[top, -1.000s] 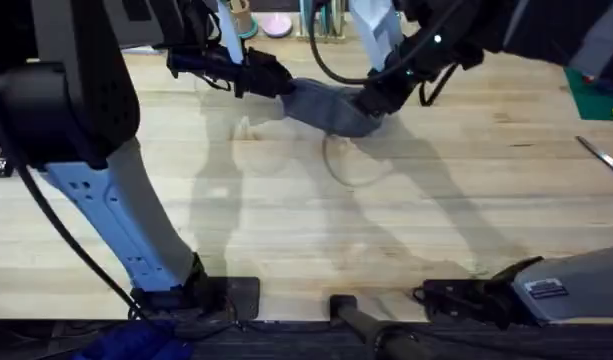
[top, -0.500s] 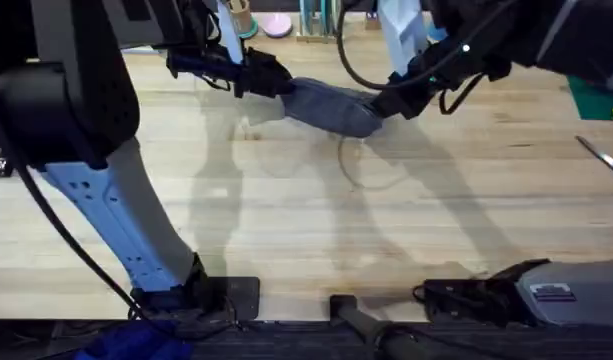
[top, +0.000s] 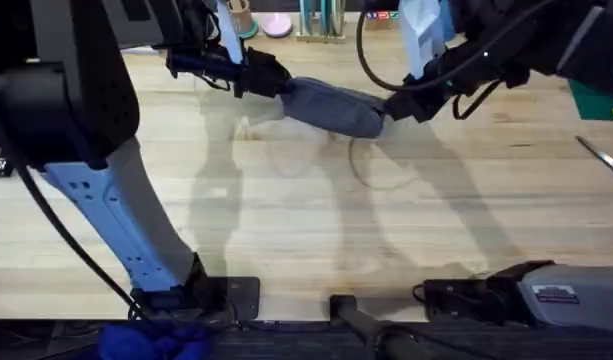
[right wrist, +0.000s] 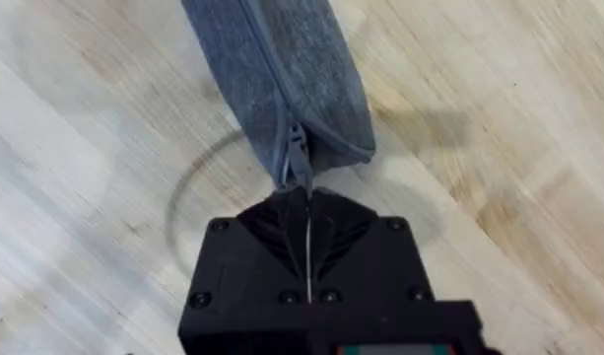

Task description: Unzip the bag, pick up the pens from the table one at a time and place them inside, then zip the bag closed.

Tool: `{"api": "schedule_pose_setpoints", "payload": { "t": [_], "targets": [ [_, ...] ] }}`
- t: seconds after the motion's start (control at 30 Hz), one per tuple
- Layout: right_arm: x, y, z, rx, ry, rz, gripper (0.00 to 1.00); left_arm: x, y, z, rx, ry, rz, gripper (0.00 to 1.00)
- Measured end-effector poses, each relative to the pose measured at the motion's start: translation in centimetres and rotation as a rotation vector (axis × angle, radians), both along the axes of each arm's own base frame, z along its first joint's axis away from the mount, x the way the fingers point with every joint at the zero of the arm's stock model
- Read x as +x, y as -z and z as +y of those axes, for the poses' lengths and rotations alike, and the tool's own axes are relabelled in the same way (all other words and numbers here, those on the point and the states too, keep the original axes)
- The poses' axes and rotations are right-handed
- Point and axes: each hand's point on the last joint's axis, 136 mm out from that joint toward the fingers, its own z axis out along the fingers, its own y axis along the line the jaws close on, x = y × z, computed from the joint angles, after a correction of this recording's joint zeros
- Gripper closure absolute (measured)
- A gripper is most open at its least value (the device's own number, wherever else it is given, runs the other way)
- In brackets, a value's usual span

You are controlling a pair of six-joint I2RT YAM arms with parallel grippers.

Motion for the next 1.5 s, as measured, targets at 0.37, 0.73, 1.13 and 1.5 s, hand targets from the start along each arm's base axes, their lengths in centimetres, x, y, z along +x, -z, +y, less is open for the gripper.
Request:
{"api": "schedule_pose_setpoints", "payload": {
  "t": [0.37, 0.73, 1.13, 1.5],
  "targets": [
    [-1.1, 0.3, -0.5, 0.016, 0.005, -0.010, 0.973, 0.0, 0.0, 0.0, 0.000, 0.001, 0.000, 0.960],
    [-2.1, 0.1, -4.4, 0.026, 0.110, -0.029, 0.973, 0.0, 0.0, 0.0, 0.000, 0.000, -0.001, 0.960],
    [-2.6, 1.0, -4.8, 0.035, 0.120, -0.018, 0.973, 0.0, 0.0, 0.0, 0.001, 0.000, -0.001, 0.960],
    [-2.7, -0.1, -4.9, 0.061, 0.155, -0.039, 0.444, 0.0, 0.0, 0.0, 0.001, 0.000, -0.001, 0.960]
  ]
}}
